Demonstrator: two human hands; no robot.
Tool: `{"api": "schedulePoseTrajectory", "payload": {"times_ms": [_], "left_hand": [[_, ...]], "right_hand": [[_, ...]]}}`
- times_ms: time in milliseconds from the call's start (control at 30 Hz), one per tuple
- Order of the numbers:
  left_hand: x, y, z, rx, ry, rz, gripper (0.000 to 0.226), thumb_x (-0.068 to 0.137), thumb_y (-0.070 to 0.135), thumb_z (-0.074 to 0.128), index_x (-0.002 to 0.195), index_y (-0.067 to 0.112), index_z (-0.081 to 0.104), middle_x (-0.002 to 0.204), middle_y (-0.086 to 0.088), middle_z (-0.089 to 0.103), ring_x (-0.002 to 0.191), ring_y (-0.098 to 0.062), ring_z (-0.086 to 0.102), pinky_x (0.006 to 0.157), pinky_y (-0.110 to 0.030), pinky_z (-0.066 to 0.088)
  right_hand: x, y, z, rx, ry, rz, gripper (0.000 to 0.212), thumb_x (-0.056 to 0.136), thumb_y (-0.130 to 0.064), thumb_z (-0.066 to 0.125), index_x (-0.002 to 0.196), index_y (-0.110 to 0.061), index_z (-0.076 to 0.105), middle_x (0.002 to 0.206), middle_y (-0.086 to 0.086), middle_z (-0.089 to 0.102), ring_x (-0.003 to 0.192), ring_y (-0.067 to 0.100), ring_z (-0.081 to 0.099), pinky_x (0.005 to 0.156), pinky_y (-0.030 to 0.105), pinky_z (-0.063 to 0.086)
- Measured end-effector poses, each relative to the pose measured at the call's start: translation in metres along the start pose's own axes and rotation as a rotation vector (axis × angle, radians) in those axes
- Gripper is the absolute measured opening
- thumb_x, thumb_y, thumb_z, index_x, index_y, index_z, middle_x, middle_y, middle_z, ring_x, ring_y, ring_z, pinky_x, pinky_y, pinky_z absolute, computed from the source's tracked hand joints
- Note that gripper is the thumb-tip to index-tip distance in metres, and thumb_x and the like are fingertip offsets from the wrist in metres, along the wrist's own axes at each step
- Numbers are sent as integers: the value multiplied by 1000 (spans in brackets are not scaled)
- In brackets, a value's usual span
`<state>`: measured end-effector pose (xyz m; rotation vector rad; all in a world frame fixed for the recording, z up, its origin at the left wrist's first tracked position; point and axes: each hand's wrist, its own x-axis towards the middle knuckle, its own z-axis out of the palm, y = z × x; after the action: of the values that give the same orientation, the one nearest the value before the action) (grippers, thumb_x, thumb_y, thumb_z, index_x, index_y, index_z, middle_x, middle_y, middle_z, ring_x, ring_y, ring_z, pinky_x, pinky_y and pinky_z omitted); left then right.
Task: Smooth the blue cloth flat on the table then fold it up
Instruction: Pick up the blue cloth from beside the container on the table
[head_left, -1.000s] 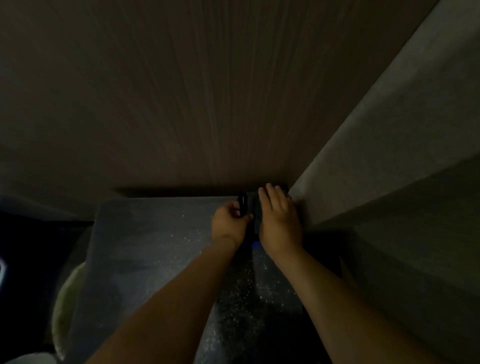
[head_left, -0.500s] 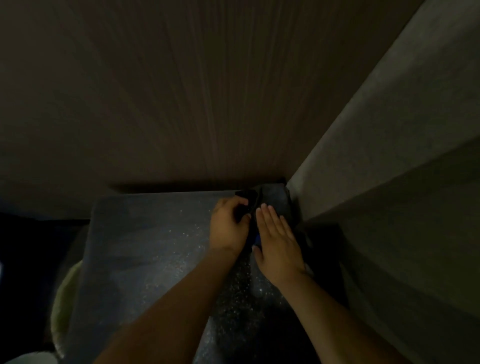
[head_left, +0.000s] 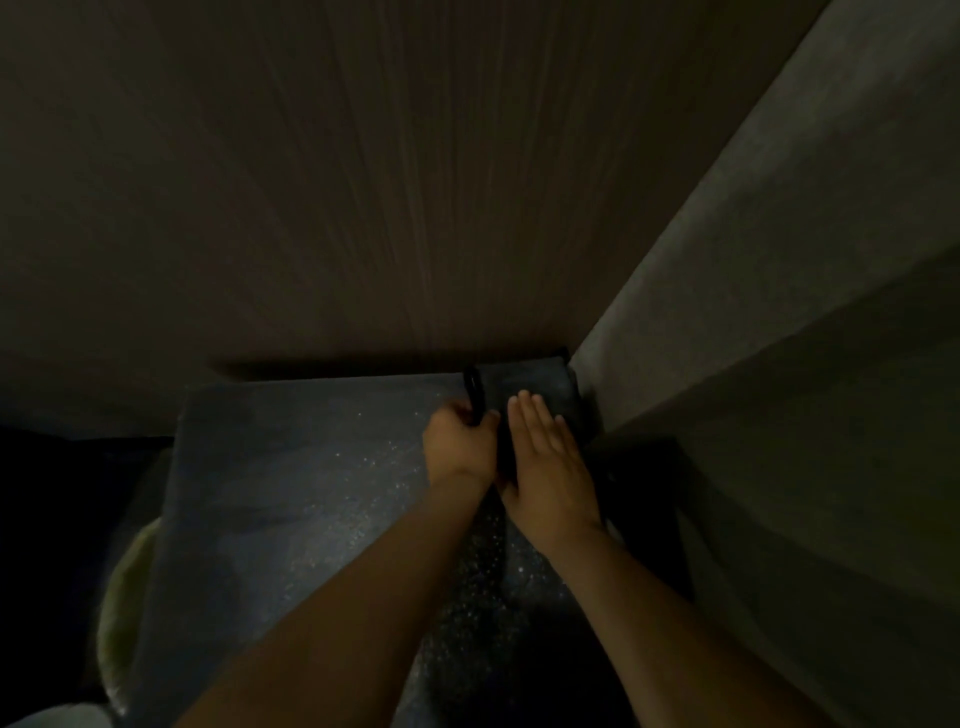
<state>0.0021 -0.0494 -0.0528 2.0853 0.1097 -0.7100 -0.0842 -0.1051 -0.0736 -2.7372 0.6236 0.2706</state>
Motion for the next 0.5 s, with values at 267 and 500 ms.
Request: {"api": "schedulePoseTrajectory", "payload": {"times_ms": [267,500], "left_hand": [[6,7,-12,-591,-259,-303,15,94,10,53,83,6,61,91,-18,63,90,-28,60,88,-43,51],[-15,-12,-1,238,-262,404,18,93,-5,40,90,3,56,84,-12,58,76,-19,51,67,-21,34]], "right_hand": [[11,5,-13,149,120,73,68,91,-3,57,151,-11,25,158,8,25,147,21,22,120,33,14],[25,17,-26,220,121,130,54,100,0,36,152,-12,23,160,5,21,147,17,18,118,25,11]]}}
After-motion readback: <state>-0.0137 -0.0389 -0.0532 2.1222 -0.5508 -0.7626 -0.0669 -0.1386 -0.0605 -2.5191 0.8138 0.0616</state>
